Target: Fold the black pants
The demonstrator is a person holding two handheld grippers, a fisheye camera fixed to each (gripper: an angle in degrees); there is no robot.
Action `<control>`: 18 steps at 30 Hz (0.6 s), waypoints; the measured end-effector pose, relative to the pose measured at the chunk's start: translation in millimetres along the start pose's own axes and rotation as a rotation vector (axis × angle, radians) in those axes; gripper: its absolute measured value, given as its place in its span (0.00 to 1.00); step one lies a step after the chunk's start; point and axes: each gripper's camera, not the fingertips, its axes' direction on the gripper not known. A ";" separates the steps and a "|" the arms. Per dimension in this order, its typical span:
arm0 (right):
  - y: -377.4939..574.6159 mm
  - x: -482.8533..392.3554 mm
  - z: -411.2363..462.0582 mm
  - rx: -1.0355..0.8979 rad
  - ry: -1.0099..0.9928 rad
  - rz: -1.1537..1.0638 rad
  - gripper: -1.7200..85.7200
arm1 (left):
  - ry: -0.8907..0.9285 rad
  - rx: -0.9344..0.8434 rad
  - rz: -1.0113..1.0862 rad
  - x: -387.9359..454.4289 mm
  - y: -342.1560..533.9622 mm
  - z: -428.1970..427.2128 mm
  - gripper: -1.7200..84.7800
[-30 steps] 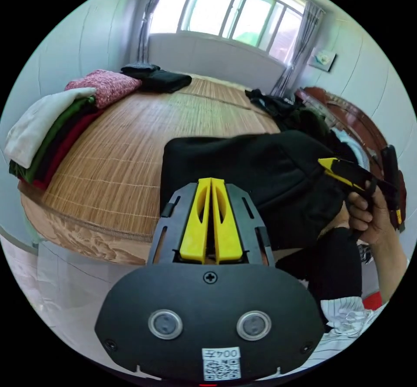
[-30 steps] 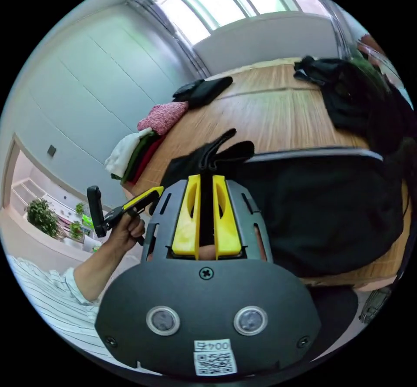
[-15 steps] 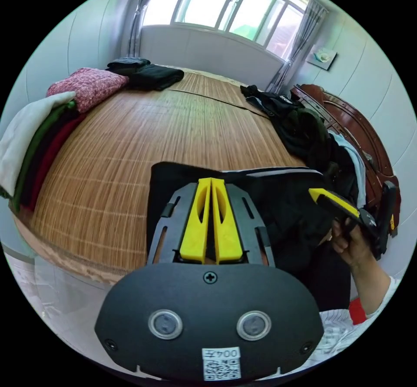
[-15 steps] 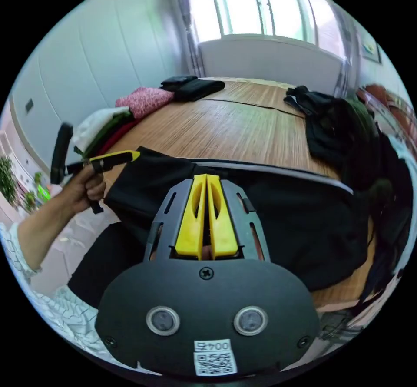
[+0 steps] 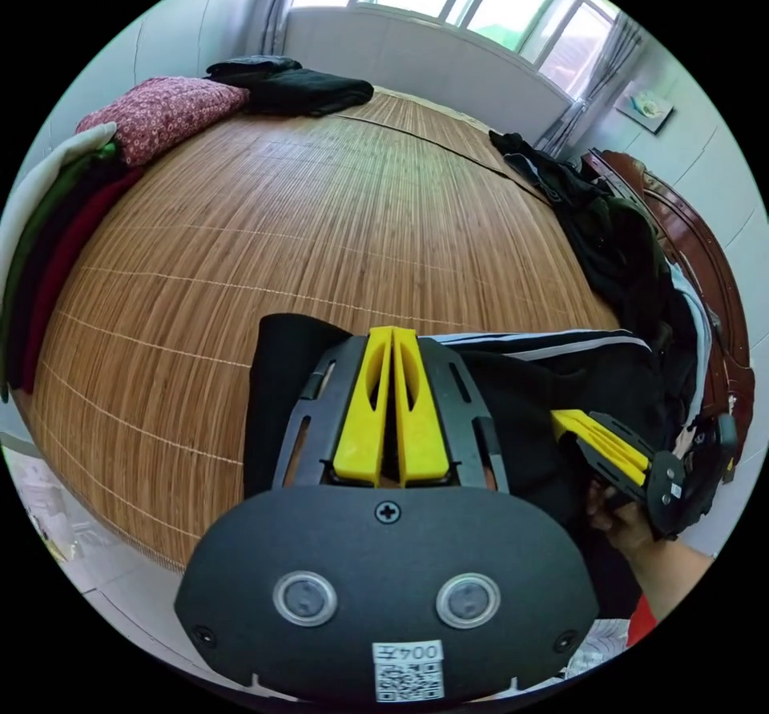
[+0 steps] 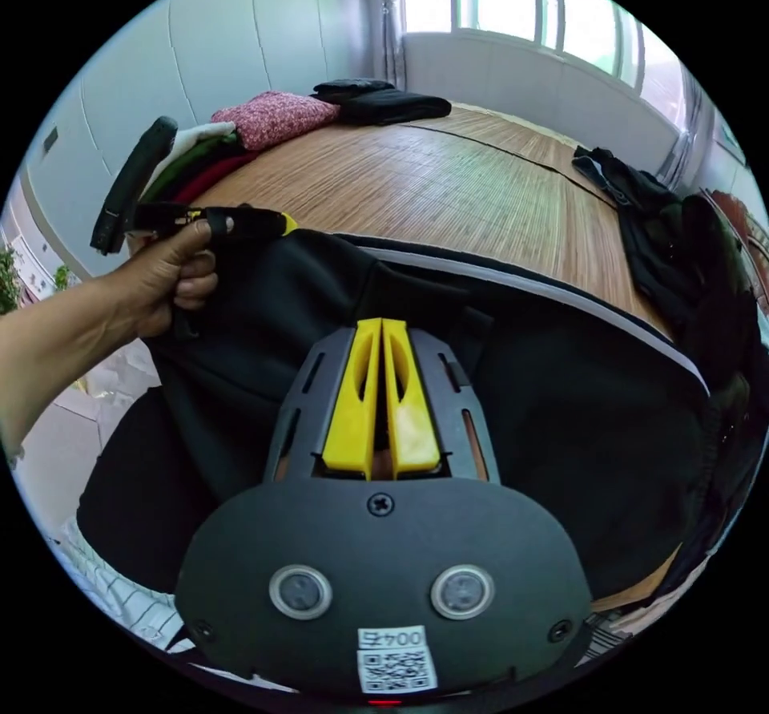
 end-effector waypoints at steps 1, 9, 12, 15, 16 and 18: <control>-1.7 7.8 -1.6 0.000 -0.041 0.022 0.02 | 0.000 -0.003 0.005 1.4 -1.8 -1.8 0.03; 25.3 25.0 -58.4 0.099 -0.124 0.105 0.08 | 0.091 0.182 -0.056 -22.8 37.1 -99.9 0.02; 35.6 13.4 -48.9 0.062 -0.128 0.109 0.10 | 0.093 0.175 -0.153 -49.1 76.9 -96.9 0.02; 40.3 10.5 -26.2 -0.031 -0.099 0.113 0.10 | 0.128 0.204 -0.213 -61.4 110.1 -101.5 0.02; 40.0 14.3 -29.6 -0.012 -0.109 0.124 0.10 | 0.095 0.172 -0.218 -61.3 120.0 -100.7 0.02; 32.8 18.2 -39.4 0.002 -0.121 0.137 0.10 | 0.041 0.139 -0.218 -60.2 136.1 -101.9 0.02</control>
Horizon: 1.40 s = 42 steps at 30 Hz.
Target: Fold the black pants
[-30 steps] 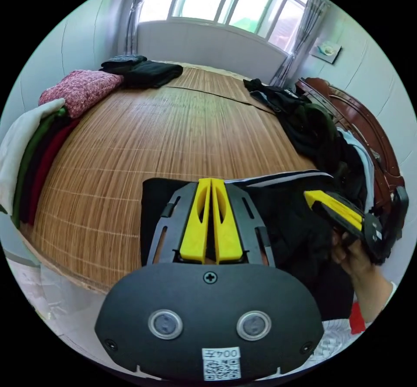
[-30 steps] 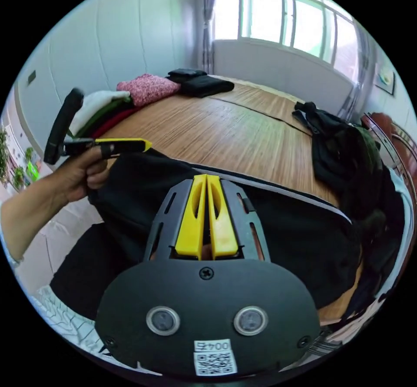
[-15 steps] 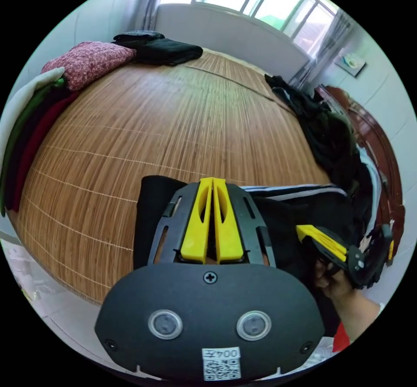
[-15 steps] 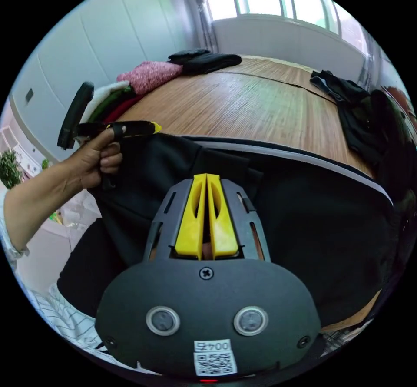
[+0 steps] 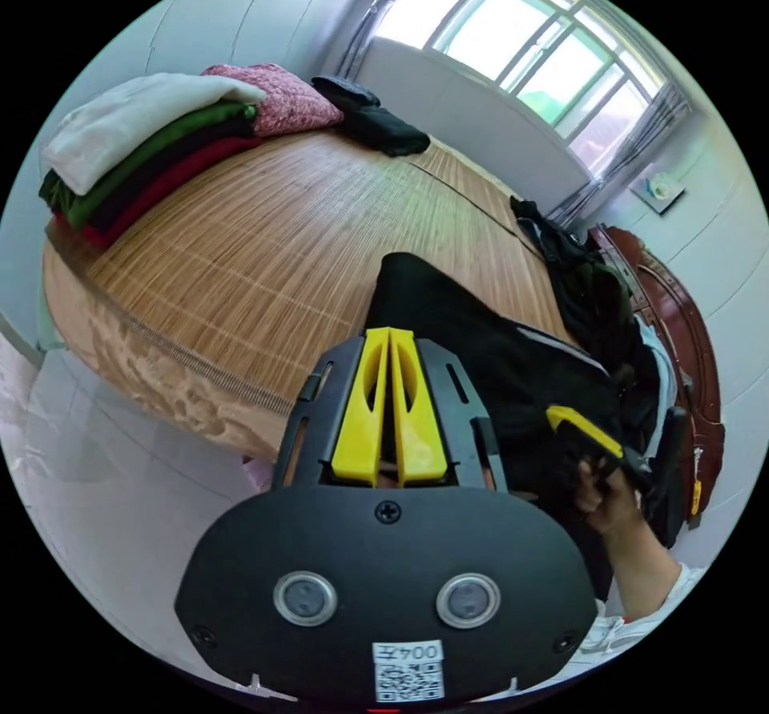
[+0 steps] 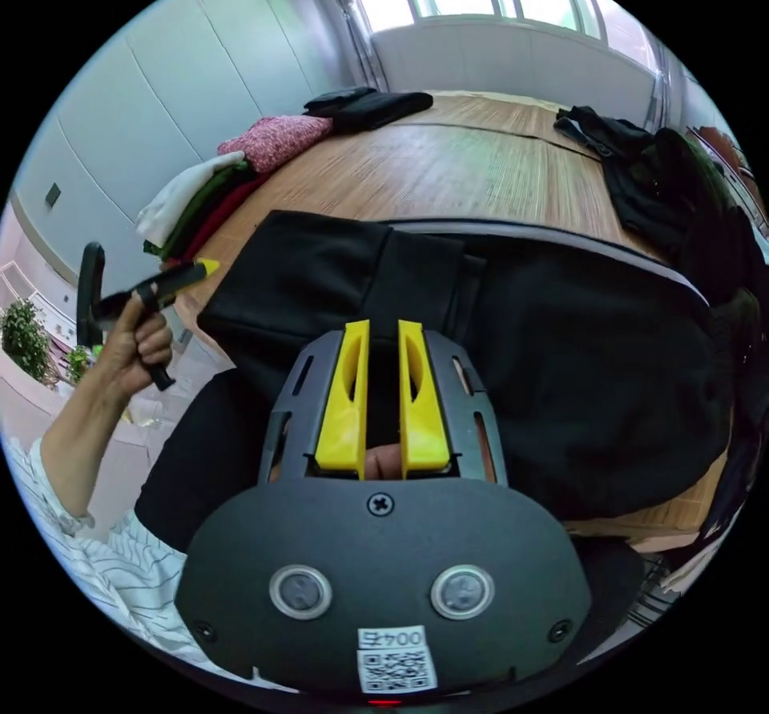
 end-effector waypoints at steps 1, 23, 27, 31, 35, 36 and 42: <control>-5.7 -1.6 -9.1 0.036 -0.018 -0.011 0.10 | -0.016 0.011 0.003 -3.1 12.3 -5.4 0.03; -89.9 -77.5 36.9 -0.039 -0.217 -0.086 0.11 | -0.215 0.062 0.406 -15.2 136.8 12.7 0.10; -152.7 -80.0 60.0 -0.073 -0.219 -0.078 0.14 | -0.239 0.055 0.450 -16.0 142.3 22.3 0.09; -232.8 -100.2 99.3 -0.156 -0.179 -0.133 0.16 | -0.244 0.061 0.462 -20.4 143.4 22.3 0.09; -285.5 -135.1 154.3 -0.303 -0.100 -0.262 0.18 | -0.235 0.068 0.476 -27.1 141.7 19.4 0.08; -290.4 -138.2 162.5 -0.325 -0.091 -0.275 0.18 | -0.237 0.069 0.483 -27.4 141.0 19.1 0.08; -323.2 -141.8 229.3 -0.613 -0.075 -0.323 0.09 | -0.219 0.061 0.521 -36.3 129.5 12.9 0.05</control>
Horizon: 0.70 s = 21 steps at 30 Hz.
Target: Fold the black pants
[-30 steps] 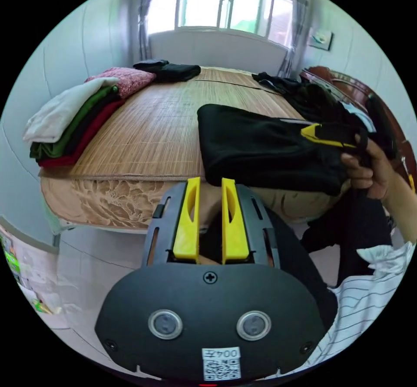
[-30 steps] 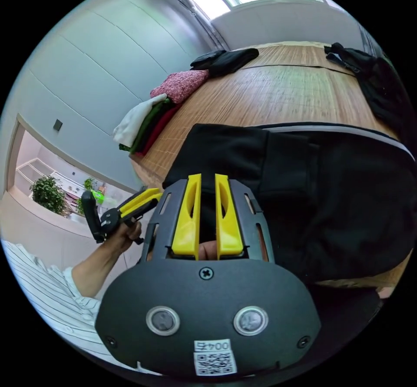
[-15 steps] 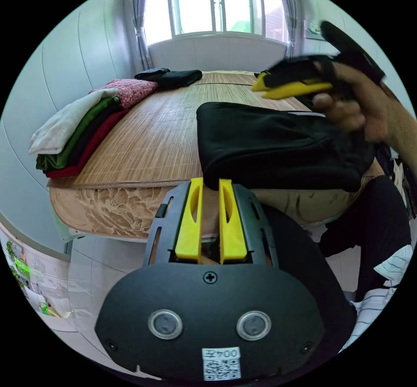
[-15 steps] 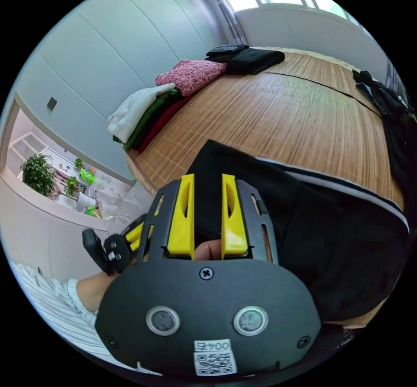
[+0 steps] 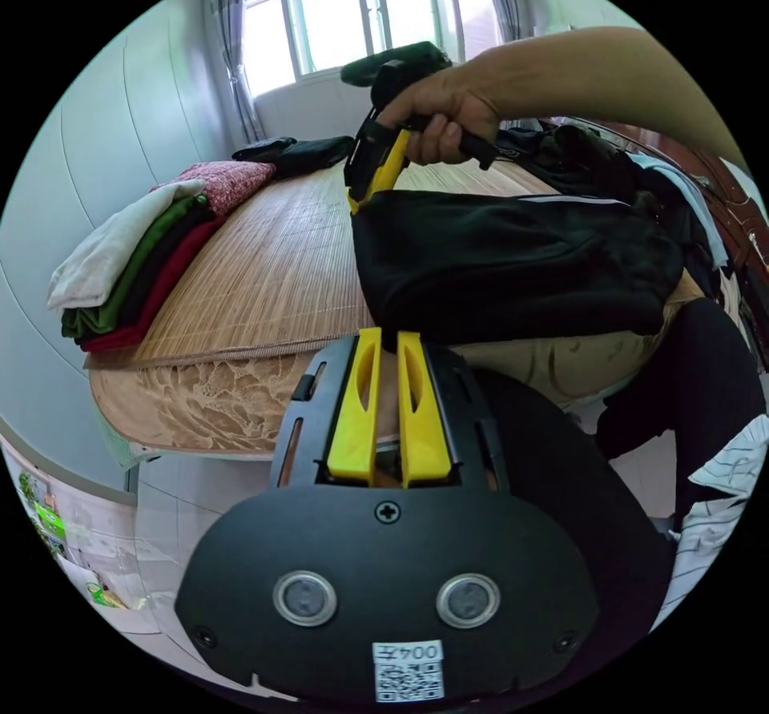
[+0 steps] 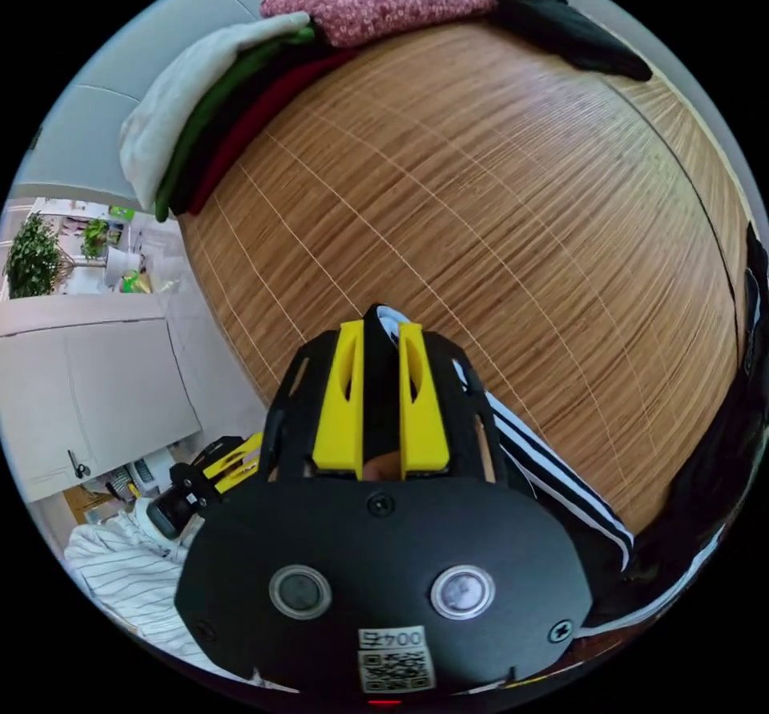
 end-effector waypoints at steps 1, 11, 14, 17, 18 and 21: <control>-5.6 6.6 0.4 -0.006 -0.032 0.011 0.08 | 0.007 -0.007 0.004 -2.7 -0.5 -0.2 0.05; 75.5 36.7 -41.5 0.364 -0.215 0.111 0.08 | 0.030 0.017 -0.061 -41.6 -22.2 -26.8 0.08; 162.1 46.9 -62.2 0.547 -0.196 0.168 0.06 | 0.070 0.035 -0.149 -69.9 -21.7 -42.9 0.12; 240.2 48.0 -49.4 0.585 -0.180 0.209 0.02 | 0.237 0.004 -0.328 -113.5 -20.0 -45.4 0.15; 253.4 48.0 -44.2 0.581 -0.182 0.223 0.02 | 0.279 -0.002 -0.366 -122.1 -20.1 -44.1 0.15; 308.0 47.4 -18.1 0.593 -0.215 0.294 0.01 | 0.501 -0.016 -0.566 -159.2 -26.9 -31.7 0.18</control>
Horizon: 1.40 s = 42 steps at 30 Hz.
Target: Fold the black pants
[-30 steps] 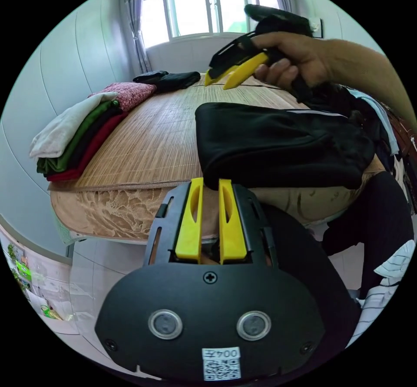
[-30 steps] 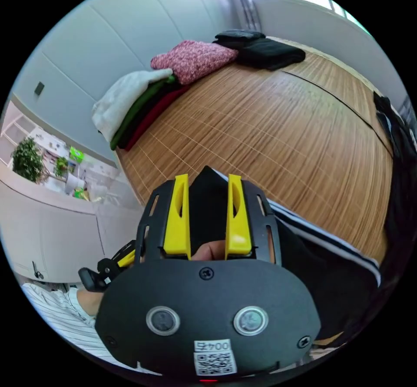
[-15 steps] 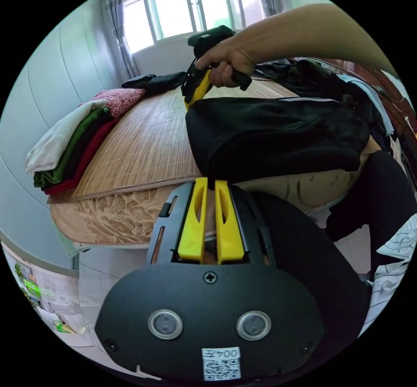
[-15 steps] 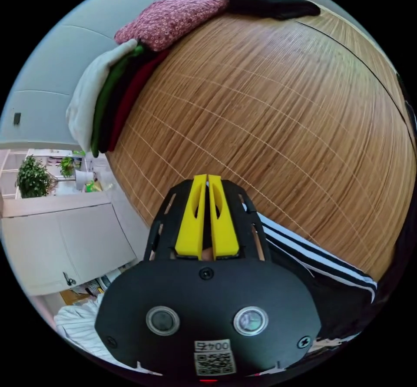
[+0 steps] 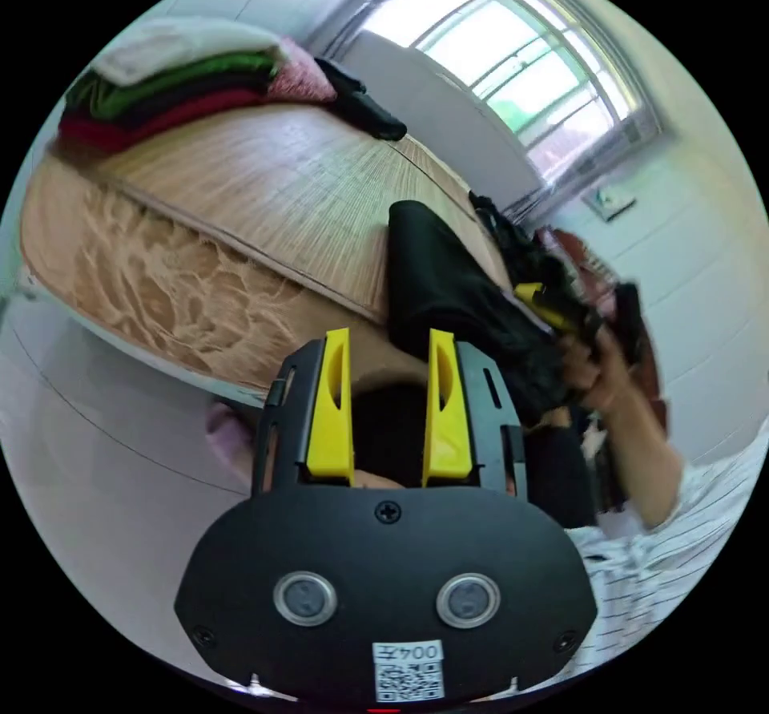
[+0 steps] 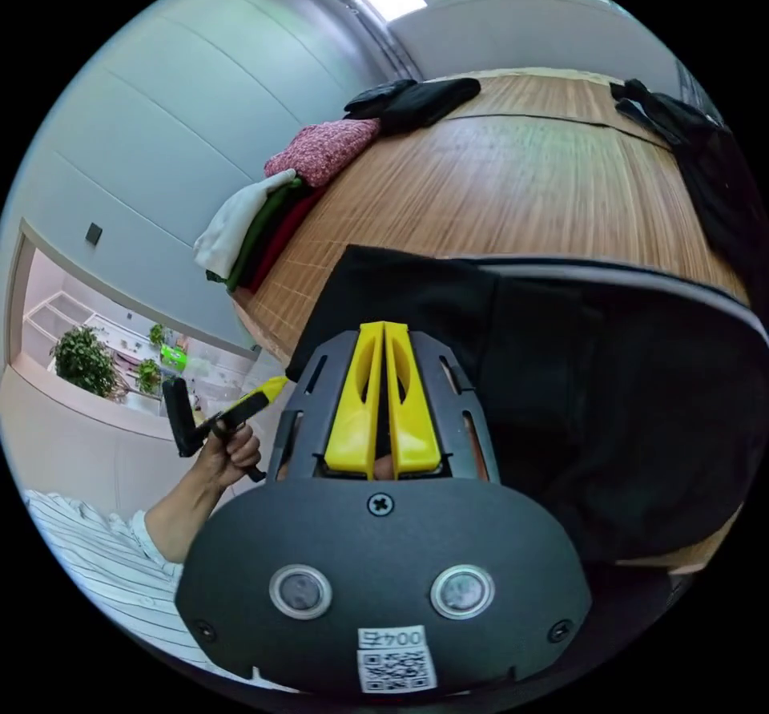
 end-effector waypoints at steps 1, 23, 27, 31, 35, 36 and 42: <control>15.5 5.0 -0.8 0.013 -0.014 0.024 0.01 | 0.108 0.005 -0.087 -10.4 -10.0 0.6 0.19; 81.1 21.8 11.5 -0.061 -0.088 0.092 0.01 | 0.007 -0.130 -0.261 18.8 -59.3 75.7 0.14; 102.4 19.4 -35.9 0.093 0.070 0.076 0.01 | -0.005 -0.120 -0.230 23.8 -50.3 90.6 0.11; 127.7 51.5 -75.4 0.183 0.168 0.206 0.01 | -0.007 -0.097 -0.185 32.1 -35.9 106.9 0.09; 146.6 79.1 -68.2 0.096 0.171 0.257 0.01 | -0.019 -0.029 -0.124 47.2 -18.5 120.2 0.07; 149.7 81.8 -69.4 0.104 0.155 0.264 0.01 | -0.012 -0.005 -0.112 50.5 -15.6 121.0 0.07; 171.0 99.5 -102.8 0.169 0.081 0.324 0.01 | 0.024 0.141 0.106 100.6 11.5 137.4 0.05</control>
